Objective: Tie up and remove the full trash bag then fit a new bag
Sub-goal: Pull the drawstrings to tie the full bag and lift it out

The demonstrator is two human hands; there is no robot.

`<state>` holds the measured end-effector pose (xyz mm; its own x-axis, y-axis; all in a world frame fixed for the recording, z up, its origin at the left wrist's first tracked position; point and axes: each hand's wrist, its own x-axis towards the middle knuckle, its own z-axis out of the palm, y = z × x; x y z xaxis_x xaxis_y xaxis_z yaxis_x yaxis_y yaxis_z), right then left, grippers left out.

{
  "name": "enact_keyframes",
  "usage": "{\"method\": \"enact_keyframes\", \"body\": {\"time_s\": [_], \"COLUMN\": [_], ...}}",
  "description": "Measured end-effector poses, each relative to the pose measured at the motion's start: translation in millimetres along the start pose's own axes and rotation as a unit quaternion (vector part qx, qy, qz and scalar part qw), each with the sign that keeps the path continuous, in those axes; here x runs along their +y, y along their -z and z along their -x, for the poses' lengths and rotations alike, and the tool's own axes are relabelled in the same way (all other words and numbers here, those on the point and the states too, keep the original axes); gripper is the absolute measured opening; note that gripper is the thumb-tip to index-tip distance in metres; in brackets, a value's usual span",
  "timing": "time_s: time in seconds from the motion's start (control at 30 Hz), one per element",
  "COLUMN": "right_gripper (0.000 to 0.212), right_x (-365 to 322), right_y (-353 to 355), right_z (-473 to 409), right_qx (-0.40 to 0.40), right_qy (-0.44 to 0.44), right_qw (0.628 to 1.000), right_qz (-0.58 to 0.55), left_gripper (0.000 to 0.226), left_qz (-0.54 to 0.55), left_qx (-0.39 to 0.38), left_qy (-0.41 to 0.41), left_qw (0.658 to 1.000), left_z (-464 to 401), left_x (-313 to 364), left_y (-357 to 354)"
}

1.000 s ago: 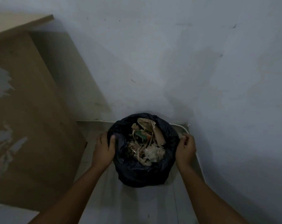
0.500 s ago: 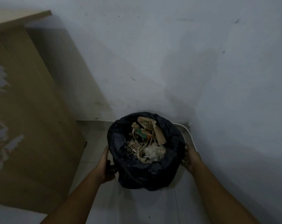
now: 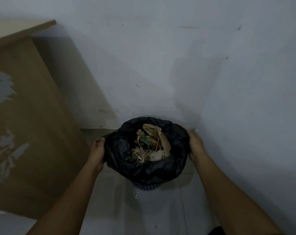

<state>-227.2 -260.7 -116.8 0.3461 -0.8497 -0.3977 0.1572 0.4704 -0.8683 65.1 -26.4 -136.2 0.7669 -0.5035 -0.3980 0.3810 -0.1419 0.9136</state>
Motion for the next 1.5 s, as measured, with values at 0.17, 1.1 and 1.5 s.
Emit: {"method": "enact_keyframes", "body": {"time_s": [0.17,1.1,1.5], "right_gripper": [0.038,0.022,0.011], "right_x": [-26,-41,-62], "right_y": [-26,-74,-39], "right_z": [0,10,44], "right_qx": [0.003,-0.120,0.016], "right_qy": [0.030,0.074,0.313], "right_qw": [0.999,0.986,0.880], "right_qz": [0.040,0.093,0.357], "left_gripper": [0.019,0.030,0.112], "left_qz": [-0.043,-0.026,-0.347], "left_qx": [-0.043,-0.120,-0.138], "left_qy": [-0.102,-0.167,0.261], "left_qw": [0.993,0.978,0.890], "left_z": [13,28,96], "left_x": [33,62,37], "left_y": [-24,-39,10]}}
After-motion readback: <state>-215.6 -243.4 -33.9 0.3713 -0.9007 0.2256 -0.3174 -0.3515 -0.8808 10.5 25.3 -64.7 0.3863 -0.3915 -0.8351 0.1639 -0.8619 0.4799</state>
